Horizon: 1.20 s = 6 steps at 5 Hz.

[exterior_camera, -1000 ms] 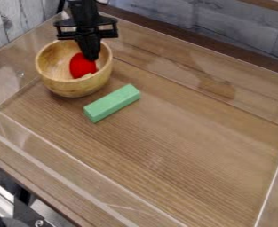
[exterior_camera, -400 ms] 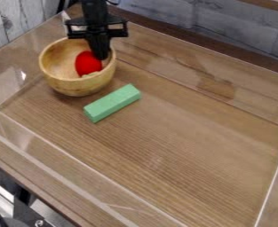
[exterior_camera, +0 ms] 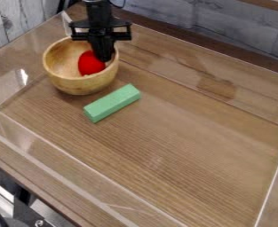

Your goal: Move the red fruit to the left

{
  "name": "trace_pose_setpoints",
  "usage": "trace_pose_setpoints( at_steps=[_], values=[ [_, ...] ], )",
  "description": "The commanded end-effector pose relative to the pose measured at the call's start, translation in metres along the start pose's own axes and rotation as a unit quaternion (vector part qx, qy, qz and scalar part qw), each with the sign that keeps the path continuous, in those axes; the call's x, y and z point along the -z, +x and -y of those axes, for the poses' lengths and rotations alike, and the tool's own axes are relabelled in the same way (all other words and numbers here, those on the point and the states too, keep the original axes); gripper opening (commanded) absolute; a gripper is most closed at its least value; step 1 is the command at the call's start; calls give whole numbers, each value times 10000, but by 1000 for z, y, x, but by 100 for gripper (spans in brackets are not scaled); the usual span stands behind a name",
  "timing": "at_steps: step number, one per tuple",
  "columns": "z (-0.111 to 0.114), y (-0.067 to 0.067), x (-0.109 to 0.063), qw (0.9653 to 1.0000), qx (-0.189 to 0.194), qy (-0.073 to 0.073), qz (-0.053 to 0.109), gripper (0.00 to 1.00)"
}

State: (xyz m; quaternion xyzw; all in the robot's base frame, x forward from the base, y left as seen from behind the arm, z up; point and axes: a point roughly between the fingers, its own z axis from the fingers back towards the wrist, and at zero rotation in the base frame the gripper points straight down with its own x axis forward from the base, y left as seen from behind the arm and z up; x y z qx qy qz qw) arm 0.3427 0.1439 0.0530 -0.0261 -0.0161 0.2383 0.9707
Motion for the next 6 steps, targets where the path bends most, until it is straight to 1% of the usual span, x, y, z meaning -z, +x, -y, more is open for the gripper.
trace_pose_setpoints(
  at_steps=[1, 5, 6],
  values=[
    [4, 13, -22, 9994, 50, 37, 333, 100],
    [22, 5, -65, 9984, 169, 42, 536, 100],
    [24, 5, -68, 9984, 169, 64, 541, 100]
  ],
)
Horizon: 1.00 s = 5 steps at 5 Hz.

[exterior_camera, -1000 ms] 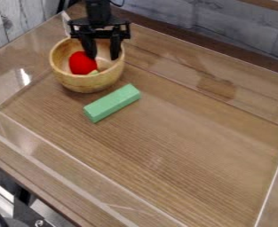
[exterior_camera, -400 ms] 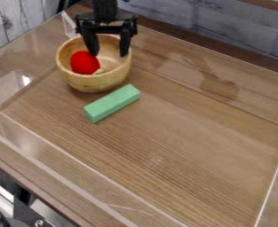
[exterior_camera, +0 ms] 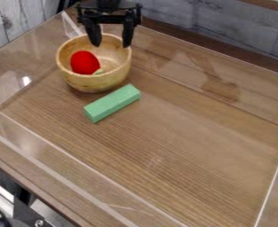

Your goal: Move the red fruit to the left

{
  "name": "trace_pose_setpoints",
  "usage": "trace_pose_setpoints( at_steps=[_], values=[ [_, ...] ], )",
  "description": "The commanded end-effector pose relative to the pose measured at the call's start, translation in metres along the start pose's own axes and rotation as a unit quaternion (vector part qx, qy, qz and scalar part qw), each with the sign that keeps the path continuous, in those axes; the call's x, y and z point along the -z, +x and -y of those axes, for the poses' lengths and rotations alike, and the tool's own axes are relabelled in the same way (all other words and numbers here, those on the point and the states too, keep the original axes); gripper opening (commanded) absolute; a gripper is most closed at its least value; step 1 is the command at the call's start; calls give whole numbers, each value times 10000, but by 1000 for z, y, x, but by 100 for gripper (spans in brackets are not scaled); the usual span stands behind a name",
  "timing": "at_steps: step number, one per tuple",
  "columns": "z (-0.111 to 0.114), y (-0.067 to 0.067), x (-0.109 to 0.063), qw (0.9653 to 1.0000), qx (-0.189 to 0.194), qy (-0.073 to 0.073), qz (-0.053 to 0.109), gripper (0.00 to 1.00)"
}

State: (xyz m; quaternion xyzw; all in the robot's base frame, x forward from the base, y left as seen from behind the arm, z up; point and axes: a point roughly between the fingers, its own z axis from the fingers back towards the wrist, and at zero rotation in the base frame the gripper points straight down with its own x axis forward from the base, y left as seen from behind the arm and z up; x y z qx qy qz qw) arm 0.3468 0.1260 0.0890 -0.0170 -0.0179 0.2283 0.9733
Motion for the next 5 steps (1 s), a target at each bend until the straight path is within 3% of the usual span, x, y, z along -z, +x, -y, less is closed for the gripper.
trace_pose_setpoints(
  at_steps=[1, 5],
  values=[
    [7, 10, -34, 9987, 81, 15, 497, 100],
    [15, 12, -23, 9988, 136, 184, 432, 100]
  ],
)
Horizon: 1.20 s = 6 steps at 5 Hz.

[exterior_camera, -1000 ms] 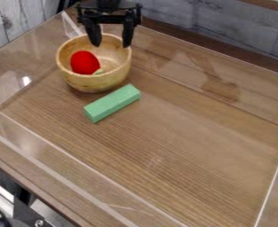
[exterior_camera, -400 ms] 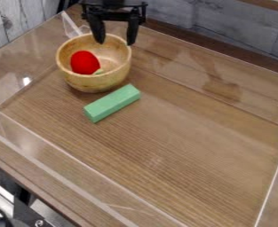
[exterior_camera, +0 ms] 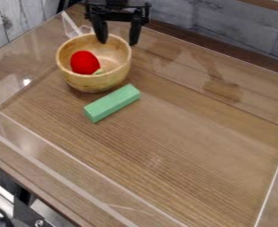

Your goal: Move the red fruit to the left

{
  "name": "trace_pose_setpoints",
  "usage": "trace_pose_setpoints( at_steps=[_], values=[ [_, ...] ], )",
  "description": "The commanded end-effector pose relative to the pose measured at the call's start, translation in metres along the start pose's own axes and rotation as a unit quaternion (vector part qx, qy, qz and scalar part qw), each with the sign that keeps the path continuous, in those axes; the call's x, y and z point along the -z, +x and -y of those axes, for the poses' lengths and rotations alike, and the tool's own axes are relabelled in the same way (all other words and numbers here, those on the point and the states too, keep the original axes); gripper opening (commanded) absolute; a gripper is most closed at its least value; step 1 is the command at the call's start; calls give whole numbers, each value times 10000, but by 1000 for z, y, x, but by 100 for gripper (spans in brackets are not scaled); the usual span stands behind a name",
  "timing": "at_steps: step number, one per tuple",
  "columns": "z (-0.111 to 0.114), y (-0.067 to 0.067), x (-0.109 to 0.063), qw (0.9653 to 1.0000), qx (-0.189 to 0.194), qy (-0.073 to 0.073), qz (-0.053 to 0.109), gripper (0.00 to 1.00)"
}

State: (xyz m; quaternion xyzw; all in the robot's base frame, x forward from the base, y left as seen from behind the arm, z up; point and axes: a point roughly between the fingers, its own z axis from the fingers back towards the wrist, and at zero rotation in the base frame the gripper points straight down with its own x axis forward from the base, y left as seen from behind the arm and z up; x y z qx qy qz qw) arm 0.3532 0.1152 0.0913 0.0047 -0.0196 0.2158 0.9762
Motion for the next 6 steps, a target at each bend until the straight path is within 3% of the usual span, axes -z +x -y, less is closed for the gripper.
trace_pose_setpoints(
  at_steps=[1, 2, 3, 6],
  values=[
    [2, 13, -17, 9994, -11, 32, 348, 100],
    [2, 14, -13, 9994, -24, 75, 324, 100],
    [2, 15, -8, 9995, -39, 117, 298, 0],
    [1, 18, 2, 9994, -72, 216, 261, 0]
  ],
)
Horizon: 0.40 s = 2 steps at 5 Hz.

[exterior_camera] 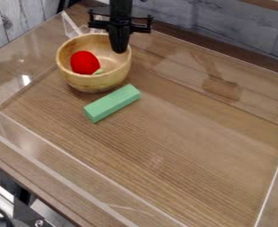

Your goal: Move the red fruit to the left

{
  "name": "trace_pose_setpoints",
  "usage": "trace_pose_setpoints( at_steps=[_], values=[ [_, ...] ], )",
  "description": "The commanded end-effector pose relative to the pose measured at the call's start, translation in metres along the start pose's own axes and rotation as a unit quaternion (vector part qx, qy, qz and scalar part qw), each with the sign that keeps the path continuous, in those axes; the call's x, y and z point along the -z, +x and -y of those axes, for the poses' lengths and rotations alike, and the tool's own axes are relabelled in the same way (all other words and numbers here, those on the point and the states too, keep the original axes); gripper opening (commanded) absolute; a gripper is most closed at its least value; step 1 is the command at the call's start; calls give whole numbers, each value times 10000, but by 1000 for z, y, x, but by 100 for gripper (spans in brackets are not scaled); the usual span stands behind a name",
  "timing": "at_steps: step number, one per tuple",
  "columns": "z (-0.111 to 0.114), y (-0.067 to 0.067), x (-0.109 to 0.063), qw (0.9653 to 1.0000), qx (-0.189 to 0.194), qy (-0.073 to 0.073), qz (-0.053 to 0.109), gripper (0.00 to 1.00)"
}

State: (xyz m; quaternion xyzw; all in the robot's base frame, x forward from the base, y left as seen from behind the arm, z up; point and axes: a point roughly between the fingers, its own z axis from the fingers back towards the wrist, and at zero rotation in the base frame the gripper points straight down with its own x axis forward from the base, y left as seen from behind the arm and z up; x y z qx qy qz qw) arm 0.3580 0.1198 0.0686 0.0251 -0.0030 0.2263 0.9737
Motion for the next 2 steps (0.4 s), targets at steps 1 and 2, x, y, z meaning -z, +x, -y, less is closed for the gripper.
trace_pose_setpoints(
  at_steps=[1, 2],
  values=[
    [3, 13, -19, 9993, 17, 8, 371, 0],
    [2, 13, -16, 9993, 5, 40, 359, 0]
  ],
)
